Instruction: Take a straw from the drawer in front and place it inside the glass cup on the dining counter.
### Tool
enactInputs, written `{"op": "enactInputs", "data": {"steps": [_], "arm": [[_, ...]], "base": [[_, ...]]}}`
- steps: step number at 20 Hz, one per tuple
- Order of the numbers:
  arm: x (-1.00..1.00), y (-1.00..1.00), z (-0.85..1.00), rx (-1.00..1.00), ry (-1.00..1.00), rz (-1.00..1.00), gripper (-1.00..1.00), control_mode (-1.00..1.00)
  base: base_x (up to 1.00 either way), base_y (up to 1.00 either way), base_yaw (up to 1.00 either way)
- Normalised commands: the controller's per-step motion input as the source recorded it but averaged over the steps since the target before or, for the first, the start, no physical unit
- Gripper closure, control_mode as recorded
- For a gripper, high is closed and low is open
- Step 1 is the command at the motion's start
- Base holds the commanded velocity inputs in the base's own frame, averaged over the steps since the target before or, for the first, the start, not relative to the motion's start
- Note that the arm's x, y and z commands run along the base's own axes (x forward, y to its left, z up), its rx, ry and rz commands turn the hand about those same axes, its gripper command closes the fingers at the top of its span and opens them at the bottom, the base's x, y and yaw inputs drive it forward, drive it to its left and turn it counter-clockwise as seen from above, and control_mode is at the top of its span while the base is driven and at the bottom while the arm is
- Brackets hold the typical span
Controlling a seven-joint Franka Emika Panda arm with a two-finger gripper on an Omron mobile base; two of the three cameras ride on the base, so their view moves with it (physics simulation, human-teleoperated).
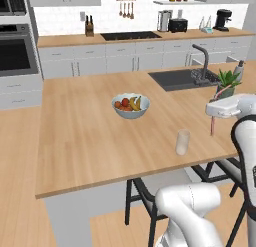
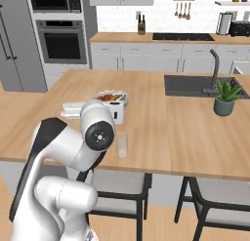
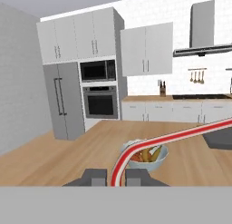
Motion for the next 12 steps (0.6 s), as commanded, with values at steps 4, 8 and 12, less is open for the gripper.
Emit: {"op": "enactInputs", "data": {"steps": [4, 8, 12], "arm": [[0.64, 0.07, -0.31, 0.0, 0.0, 0.0, 1.0, -1.0], [0.74, 0.01, -0.16, 0.0, 0.0, 0.0, 1.0, -1.0], [0.47, 0.0, -0.2, 0.0, 0.0, 0.0, 1.0, -1.0]], "base": [[0.0, 0.0, 0.0], [0.0, 0.0, 0.0], [0.0, 0.0, 0.0]]}}
